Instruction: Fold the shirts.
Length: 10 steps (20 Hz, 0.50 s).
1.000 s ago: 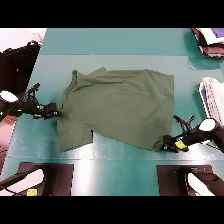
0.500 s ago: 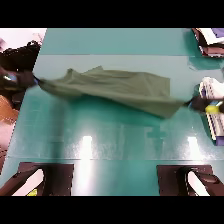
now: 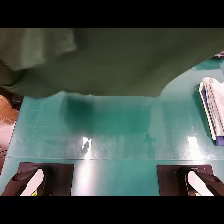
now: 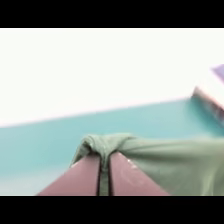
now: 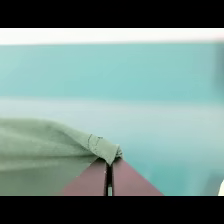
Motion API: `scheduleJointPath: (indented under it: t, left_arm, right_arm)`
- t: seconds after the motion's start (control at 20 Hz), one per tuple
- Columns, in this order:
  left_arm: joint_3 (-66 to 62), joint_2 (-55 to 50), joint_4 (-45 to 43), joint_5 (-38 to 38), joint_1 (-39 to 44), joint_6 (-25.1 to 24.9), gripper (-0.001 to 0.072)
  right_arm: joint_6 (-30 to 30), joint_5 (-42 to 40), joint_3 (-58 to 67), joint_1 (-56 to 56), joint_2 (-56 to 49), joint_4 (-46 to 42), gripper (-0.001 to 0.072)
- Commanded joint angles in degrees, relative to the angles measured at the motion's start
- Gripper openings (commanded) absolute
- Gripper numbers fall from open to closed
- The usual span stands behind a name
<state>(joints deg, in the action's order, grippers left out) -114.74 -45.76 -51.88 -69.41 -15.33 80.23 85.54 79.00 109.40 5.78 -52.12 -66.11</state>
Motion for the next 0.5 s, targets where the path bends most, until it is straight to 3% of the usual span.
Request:
scheduleJointPath:
  t: [0.0,0.2,0.45]
  left_arm:
    - [-11.7,0.6,7.0,2.9,0.0,2.3,0.0031]
    - [-12.3,0.0,7.3,3.6,0.0,2.5,0.0030]
    - [9.0,-4.9,6.6,-6.9,0.0,3.8,0.0030]
  right_arm:
    - [0.6,2.8,12.0,0.1,0.3,-4.0,0.0019]
    - [1.2,5.2,12.3,0.1,-0.2,-6.0,0.0019]
    - [1.1,10.6,3.1,0.0,-10.0,-5.9,0.0019]
